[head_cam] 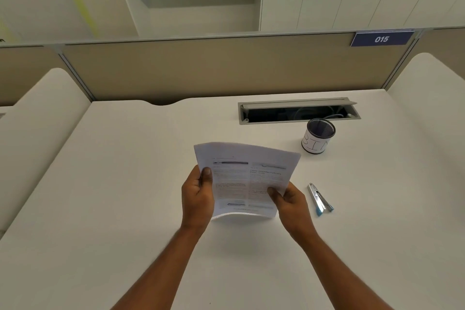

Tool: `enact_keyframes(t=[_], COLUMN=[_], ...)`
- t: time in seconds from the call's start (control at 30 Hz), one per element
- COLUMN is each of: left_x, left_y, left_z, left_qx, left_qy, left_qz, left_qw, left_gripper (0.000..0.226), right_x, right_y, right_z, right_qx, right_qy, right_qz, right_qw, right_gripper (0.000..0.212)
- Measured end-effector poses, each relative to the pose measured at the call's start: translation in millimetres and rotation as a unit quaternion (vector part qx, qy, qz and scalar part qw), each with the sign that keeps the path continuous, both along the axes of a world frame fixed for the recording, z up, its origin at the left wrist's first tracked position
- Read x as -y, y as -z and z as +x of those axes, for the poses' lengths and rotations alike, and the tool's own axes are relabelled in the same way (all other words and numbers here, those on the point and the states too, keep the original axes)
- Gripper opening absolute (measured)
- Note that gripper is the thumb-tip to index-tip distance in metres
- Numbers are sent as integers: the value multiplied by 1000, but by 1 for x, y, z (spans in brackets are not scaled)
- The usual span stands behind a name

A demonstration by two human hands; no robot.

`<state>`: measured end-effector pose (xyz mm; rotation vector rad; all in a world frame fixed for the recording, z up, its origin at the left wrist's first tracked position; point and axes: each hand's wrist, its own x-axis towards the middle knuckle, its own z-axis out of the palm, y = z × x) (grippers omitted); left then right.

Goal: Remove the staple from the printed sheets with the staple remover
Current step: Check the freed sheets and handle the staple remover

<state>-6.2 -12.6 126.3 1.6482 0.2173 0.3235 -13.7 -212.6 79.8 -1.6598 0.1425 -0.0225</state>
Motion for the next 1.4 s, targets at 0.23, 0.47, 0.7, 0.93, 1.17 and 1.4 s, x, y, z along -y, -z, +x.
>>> enact_keyframes(t=[0.23,0.47,0.7,0.93,1.17,1.4], left_x=[-15,-36,-41,-40,-37,-34], left_y=[-17,-7,8,6,-5,-10], left_z=[26,46,54,54,50,46], left_qx=[12,-75,-93,-83,-66,-65], left_qy=[-52,67,149,187,211,233], left_qz=[128,200,210,228,246,259], left_qw=[990,975,962,952,944,935], left_gripper=[39,50,48,44,43,45], right_x=[-2,37,96,100,94,64], right_y=[-13,25,54,70,36,-32], right_z=[-13,9,51,55,56,32], right_qx=[-84,-90,-197,-187,-266,-162], right_qy=[-111,19,34,41,119,105], right_qz=[61,-114,-532,-541,-108,487], right_qw=[988,989,823,819,951,852], right_gripper=[22,8,39,21,20,19])
